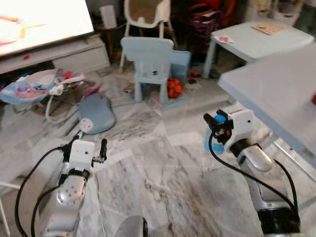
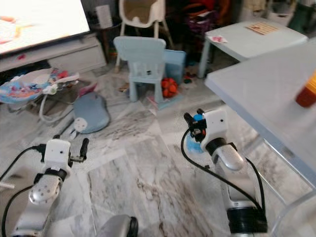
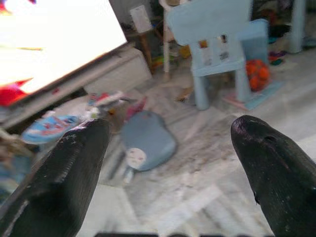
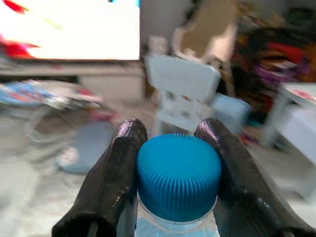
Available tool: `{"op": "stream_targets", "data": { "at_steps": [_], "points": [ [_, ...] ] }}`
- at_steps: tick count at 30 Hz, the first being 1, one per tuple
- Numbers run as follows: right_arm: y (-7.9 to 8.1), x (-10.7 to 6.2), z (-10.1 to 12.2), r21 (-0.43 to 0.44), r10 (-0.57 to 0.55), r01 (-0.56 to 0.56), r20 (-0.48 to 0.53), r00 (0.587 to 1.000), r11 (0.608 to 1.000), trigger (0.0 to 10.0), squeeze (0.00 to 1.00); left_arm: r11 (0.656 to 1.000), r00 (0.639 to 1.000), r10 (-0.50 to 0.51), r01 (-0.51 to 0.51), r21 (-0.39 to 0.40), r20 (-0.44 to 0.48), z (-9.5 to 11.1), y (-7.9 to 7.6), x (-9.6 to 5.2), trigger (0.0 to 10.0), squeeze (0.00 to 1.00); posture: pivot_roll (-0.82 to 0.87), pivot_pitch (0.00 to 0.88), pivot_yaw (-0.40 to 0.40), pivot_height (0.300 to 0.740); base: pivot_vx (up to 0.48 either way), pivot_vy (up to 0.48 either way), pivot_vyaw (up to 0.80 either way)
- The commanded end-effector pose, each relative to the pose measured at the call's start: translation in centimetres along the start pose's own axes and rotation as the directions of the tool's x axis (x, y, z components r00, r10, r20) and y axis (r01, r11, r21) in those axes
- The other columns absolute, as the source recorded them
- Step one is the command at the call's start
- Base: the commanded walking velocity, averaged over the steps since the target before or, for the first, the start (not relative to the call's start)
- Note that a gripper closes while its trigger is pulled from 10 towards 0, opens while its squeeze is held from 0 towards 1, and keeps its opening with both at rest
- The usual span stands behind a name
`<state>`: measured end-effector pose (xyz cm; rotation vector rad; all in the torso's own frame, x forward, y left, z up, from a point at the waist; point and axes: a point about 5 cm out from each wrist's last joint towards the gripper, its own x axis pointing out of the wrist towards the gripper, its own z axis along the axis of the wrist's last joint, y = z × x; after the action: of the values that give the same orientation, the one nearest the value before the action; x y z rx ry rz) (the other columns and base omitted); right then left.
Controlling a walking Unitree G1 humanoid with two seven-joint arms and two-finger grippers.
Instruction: Restocking fridge
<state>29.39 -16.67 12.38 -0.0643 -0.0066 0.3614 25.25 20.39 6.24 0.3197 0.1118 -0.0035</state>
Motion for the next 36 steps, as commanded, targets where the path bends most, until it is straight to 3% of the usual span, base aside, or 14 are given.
{"op": "stream_targets", "data": {
  "at_steps": [1, 2, 5, 8, 11, 15, 24, 31, 36],
  "points": [
    [1.3, 0.1, -0.2, 0.016, 0.051, -0.051, 0.000, 0.999, 0.999, 10.0, 0.00, 1.000, 1.000, 0.005, -0.005, 0.008, -0.003, -0.1, 0.2, 0.2, 10.0, 0.00, 0.12, 0.000, 0.059, 0.740, 0.000, 0.000, 0.80],
    [1.3, 0.1, -0.2, 0.016, 0.051, -0.051, 0.000, 0.999, 0.999, 10.0, 0.00, 1.000, 1.000, 0.005, -0.005, 0.008, -0.003, -0.1, 0.2, 0.2, 10.0, 0.00, 0.12, 0.000, 0.059, 0.740, 0.000, 0.000, 0.80],
    [3.3, 0.5, 0.0, 0.006, 0.130, -0.131, 0.036, 0.991, 0.991, 10.0, 0.00, 0.998, 0.999, 0.051, -0.051, -0.022, -0.004, 0.0, 0.6, 0.2, 10.0, 0.00, 0.13, 0.000, 0.065, 0.740, 0.000, 0.000, 0.80],
    [3.3, 1.0, 0.3, 0.017, 0.107, -0.108, 0.055, 0.993, 0.994, 10.0, 0.00, 0.998, 0.999, 0.052, -0.052, -0.026, 0.000, 0.2, 0.6, 0.2, 10.0, 0.00, 0.14, 0.000, 0.050, 0.740, 0.000, 0.000, 0.80],
    [2.8, 1.9, 0.9, 0.113, -0.032, 0.022, 0.087, 0.996, 0.993, 10.0, 0.00, 0.998, 0.998, 0.055, -0.055, -0.008, 0.026, 0.9, 0.6, 0.2, 10.0, 0.00, 0.15, 0.000, 0.039, 0.740, 0.000, 0.000, 0.80],
    [3.3, 2.1, 0.9, 0.118, -0.097, 0.085, 0.105, 0.990, 0.989, 10.0, 0.00, 0.996, 0.996, 0.086, -0.085, -0.026, 0.032, 1.1, 0.8, 0.5, 10.0, 0.00, 0.13, 0.000, 0.027, 0.740, 0.000, 0.000, 0.80],
    [3.9, 2.0, 1.3, 0.116, -0.119, 0.105, 0.121, 0.986, 0.988, 10.0, 0.00, 0.994, 0.994, 0.107, -0.106, -0.022, 0.019, 1.7, -0.2, 0.3, 10.0, 0.00, 0.12, 0.026, -0.002, 0.740, 0.000, 0.000, 0.80],
    [2.9, 0.5, 0.1, 0.089, -0.160, 0.154, 0.074, 0.984, 0.984, 10.0, 0.00, 0.982, 0.983, 0.181, -0.182, -0.041, -0.032, 0.0, 0.7, -1.8, 10.0, 0.00, 0.11, 0.066, -0.020, 0.740, 0.000, 0.000, 0.80],
    [3.1, 0.8, 0.3, 0.081, -0.142, 0.135, 0.078, 0.987, 0.987, 10.0, 0.00, 0.981, 0.981, 0.188, -0.190, -0.037, -0.044, -0.3, 0.8, -1.7, 10.0, 0.00, 0.12, 0.060, -0.052, 0.740, 0.000, 0.000, 0.80]
  ]
}}
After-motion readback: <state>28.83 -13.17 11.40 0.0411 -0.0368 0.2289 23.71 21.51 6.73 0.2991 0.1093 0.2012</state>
